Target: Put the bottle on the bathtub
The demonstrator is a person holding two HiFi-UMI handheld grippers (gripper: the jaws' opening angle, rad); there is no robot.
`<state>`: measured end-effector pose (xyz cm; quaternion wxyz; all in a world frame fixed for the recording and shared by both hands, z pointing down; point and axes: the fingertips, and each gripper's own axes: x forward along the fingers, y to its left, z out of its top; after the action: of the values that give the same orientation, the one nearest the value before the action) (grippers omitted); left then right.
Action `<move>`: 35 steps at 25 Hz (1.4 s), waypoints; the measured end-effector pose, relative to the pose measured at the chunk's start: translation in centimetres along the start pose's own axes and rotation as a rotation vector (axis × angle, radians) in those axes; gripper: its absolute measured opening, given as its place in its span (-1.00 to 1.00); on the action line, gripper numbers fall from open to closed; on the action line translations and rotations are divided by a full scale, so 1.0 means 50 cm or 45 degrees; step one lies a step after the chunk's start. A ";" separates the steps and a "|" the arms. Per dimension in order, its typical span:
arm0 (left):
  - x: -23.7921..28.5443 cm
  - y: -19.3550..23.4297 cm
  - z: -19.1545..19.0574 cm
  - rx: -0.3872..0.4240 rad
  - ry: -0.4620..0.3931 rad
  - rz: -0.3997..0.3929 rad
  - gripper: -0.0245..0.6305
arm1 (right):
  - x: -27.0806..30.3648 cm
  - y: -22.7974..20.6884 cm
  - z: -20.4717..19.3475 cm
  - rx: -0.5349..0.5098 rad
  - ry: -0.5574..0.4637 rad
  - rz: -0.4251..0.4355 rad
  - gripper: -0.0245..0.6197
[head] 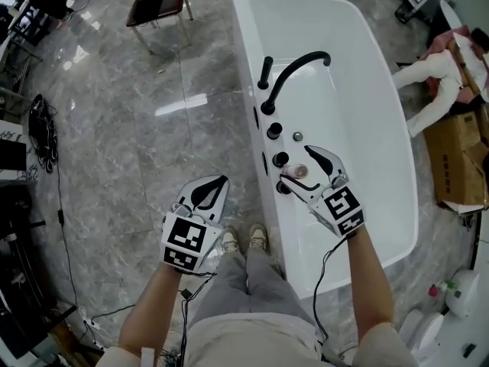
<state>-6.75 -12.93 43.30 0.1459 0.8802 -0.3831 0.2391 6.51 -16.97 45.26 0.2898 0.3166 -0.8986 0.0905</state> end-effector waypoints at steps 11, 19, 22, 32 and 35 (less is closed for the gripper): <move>-0.145 -0.017 0.195 0.164 -0.152 0.065 -0.86 | -0.202 0.062 0.252 0.195 -0.359 -0.071 -0.27; -0.260 -0.051 0.308 0.272 -0.276 0.093 -0.86 | -0.359 0.137 0.401 0.050 -0.522 -0.142 -0.60; -0.302 -0.059 0.336 0.310 -0.318 0.126 -0.86 | -0.417 0.150 0.443 0.028 -0.607 -0.208 -0.75; -0.423 -0.094 0.387 0.353 -0.451 0.184 -0.86 | -0.536 0.226 0.500 0.022 -0.739 -0.261 -0.81; -0.453 -0.106 0.394 0.355 -0.482 0.188 -0.86 | -0.554 0.249 0.514 0.021 -0.762 -0.266 -0.83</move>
<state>-10.16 -4.39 14.23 -0.0692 0.8905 -0.4304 0.1304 4.36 -1.79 8.54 0.0178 0.4221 -0.9059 -0.0296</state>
